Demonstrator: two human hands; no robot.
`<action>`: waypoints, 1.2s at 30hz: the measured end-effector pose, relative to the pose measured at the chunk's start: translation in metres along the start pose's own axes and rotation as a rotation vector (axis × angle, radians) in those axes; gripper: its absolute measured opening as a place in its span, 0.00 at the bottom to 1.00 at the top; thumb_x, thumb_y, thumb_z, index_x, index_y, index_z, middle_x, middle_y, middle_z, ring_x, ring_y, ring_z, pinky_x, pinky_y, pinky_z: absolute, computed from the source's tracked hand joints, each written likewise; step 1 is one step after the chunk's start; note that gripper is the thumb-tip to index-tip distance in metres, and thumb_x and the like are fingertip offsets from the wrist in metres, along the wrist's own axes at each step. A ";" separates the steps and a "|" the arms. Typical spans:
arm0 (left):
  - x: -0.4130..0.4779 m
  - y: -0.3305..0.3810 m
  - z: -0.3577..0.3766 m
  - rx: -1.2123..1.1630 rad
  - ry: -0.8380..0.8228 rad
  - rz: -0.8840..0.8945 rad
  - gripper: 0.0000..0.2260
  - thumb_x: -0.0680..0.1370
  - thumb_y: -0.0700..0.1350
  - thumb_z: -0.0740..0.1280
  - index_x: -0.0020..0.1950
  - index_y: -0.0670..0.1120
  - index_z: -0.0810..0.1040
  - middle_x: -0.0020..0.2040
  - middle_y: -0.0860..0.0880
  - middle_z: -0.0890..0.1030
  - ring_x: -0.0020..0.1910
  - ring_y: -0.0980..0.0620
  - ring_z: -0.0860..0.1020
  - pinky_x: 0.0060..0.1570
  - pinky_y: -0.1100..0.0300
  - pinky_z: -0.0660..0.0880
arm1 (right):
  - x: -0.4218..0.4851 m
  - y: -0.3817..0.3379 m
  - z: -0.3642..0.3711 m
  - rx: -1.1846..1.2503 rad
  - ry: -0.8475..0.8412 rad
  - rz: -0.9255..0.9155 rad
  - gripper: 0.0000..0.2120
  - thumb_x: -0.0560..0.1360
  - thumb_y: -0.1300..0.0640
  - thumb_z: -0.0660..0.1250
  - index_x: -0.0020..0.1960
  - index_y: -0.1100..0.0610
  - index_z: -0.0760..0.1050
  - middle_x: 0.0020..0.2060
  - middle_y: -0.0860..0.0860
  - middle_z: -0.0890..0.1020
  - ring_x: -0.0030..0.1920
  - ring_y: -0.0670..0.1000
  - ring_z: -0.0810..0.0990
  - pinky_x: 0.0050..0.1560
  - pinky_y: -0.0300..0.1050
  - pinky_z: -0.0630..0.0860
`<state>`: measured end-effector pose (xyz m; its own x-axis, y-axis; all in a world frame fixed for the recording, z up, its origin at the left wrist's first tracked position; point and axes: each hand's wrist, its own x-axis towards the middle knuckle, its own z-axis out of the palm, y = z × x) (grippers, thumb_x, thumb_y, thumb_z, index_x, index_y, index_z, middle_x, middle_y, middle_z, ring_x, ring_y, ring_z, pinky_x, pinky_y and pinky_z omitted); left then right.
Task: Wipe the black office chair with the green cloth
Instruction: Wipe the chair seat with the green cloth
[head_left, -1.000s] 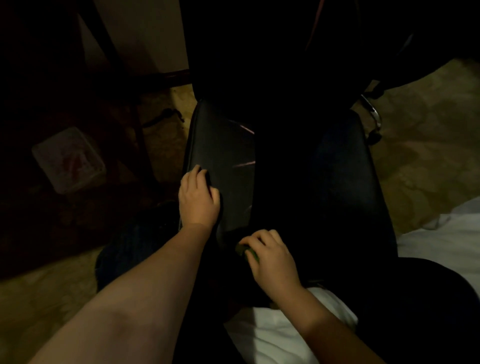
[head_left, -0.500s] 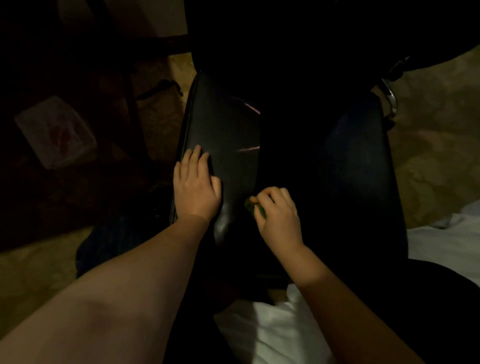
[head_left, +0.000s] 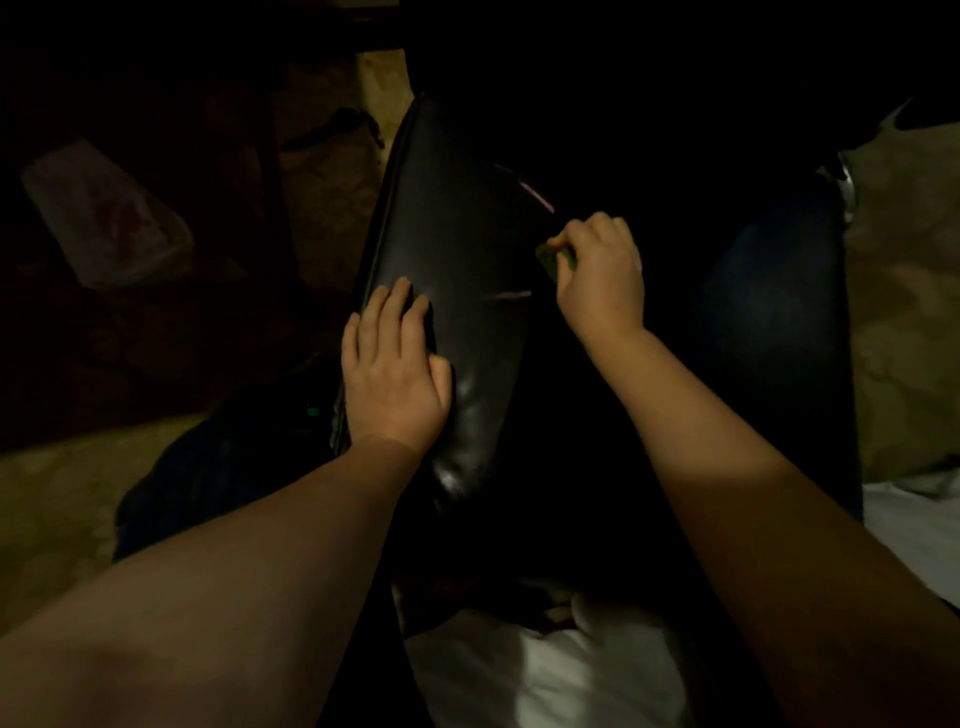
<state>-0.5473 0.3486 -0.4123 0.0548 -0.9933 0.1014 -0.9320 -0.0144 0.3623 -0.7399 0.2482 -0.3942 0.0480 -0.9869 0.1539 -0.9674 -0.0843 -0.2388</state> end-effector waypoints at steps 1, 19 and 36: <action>0.000 0.000 0.000 0.001 0.007 -0.002 0.25 0.74 0.46 0.56 0.71 0.41 0.71 0.74 0.42 0.67 0.75 0.43 0.62 0.75 0.45 0.56 | 0.010 0.002 0.001 -0.007 0.010 0.006 0.08 0.78 0.62 0.62 0.55 0.60 0.77 0.54 0.57 0.77 0.57 0.56 0.73 0.58 0.48 0.70; 0.001 -0.003 0.011 0.071 0.092 0.018 0.25 0.73 0.46 0.56 0.68 0.40 0.74 0.72 0.41 0.71 0.73 0.41 0.66 0.73 0.44 0.58 | 0.116 0.008 0.003 0.036 0.101 0.085 0.16 0.78 0.64 0.61 0.64 0.55 0.74 0.61 0.54 0.75 0.63 0.53 0.70 0.61 0.42 0.66; 0.001 -0.002 0.008 0.053 0.039 0.001 0.26 0.73 0.47 0.55 0.69 0.40 0.72 0.73 0.41 0.69 0.74 0.42 0.64 0.74 0.45 0.54 | 0.048 -0.002 -0.003 0.013 -0.073 0.037 0.15 0.76 0.66 0.64 0.59 0.55 0.78 0.57 0.51 0.78 0.59 0.52 0.72 0.59 0.42 0.69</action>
<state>-0.5485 0.3464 -0.4201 0.0666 -0.9882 0.1383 -0.9498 -0.0203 0.3122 -0.7366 0.2020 -0.3832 0.0302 -0.9968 0.0747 -0.9657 -0.0484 -0.2551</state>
